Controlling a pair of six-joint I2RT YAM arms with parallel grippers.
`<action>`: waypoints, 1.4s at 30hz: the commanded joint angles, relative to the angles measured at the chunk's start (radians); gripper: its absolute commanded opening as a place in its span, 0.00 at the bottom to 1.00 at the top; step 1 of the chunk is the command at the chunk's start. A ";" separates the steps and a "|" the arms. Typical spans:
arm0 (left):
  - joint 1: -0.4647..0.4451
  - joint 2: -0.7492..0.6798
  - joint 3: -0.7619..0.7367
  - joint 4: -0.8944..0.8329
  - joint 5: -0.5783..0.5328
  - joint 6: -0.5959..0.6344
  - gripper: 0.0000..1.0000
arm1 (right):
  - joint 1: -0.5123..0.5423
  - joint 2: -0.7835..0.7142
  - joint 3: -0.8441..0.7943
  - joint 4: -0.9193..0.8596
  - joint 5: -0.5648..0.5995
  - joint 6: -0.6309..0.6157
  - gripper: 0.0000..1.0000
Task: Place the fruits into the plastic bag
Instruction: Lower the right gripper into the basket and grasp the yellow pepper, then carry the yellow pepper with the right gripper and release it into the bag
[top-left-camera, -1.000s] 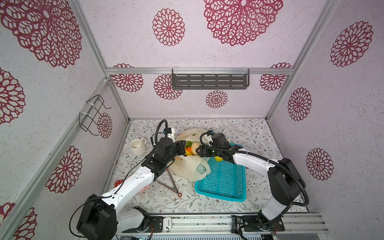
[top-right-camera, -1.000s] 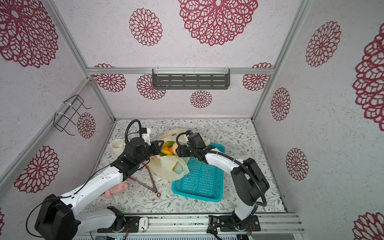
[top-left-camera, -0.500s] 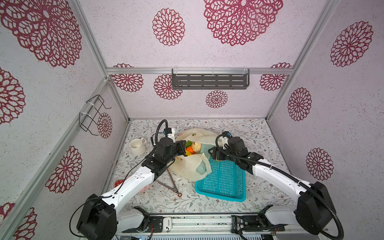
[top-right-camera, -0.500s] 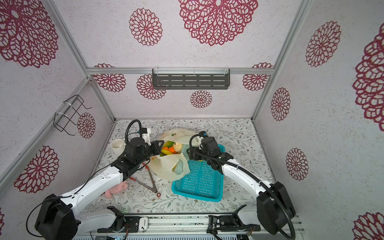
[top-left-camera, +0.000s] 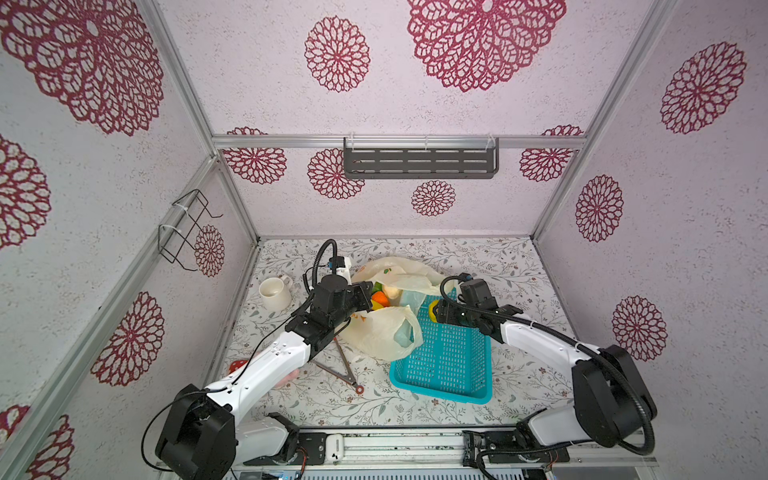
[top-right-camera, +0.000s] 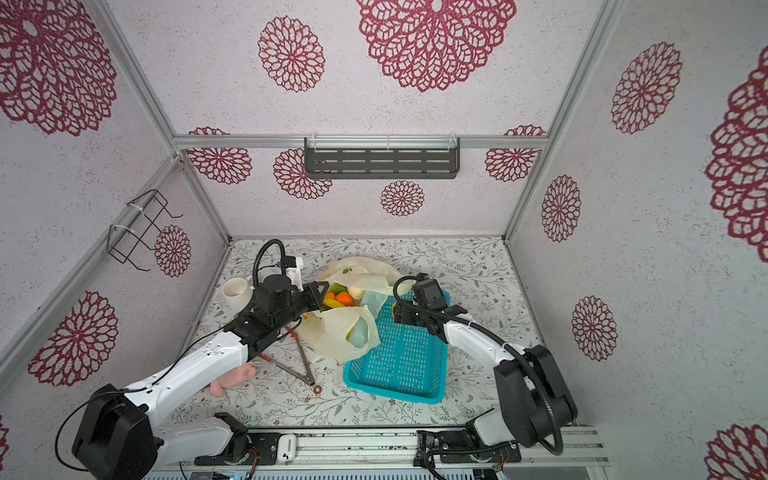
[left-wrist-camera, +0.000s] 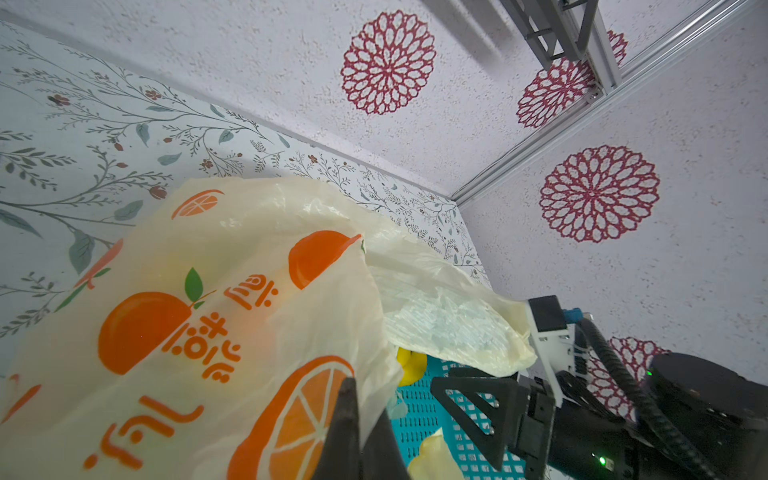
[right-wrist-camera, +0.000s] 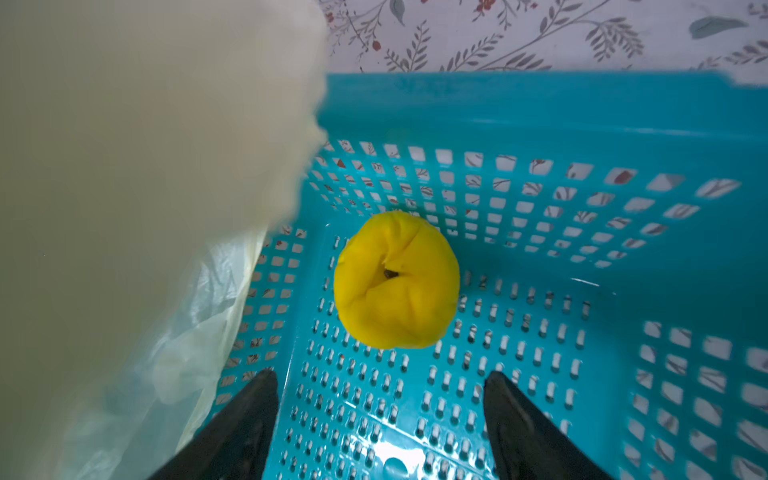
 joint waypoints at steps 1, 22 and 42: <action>-0.007 -0.009 0.013 -0.001 -0.017 0.006 0.00 | 0.001 0.058 0.080 0.007 0.043 -0.016 0.80; -0.007 -0.009 0.007 -0.002 -0.021 0.001 0.00 | 0.002 0.116 0.094 -0.051 0.102 0.018 0.51; -0.009 -0.016 -0.014 0.029 -0.013 -0.010 0.00 | 0.140 -0.079 0.078 0.061 -0.341 -0.095 0.53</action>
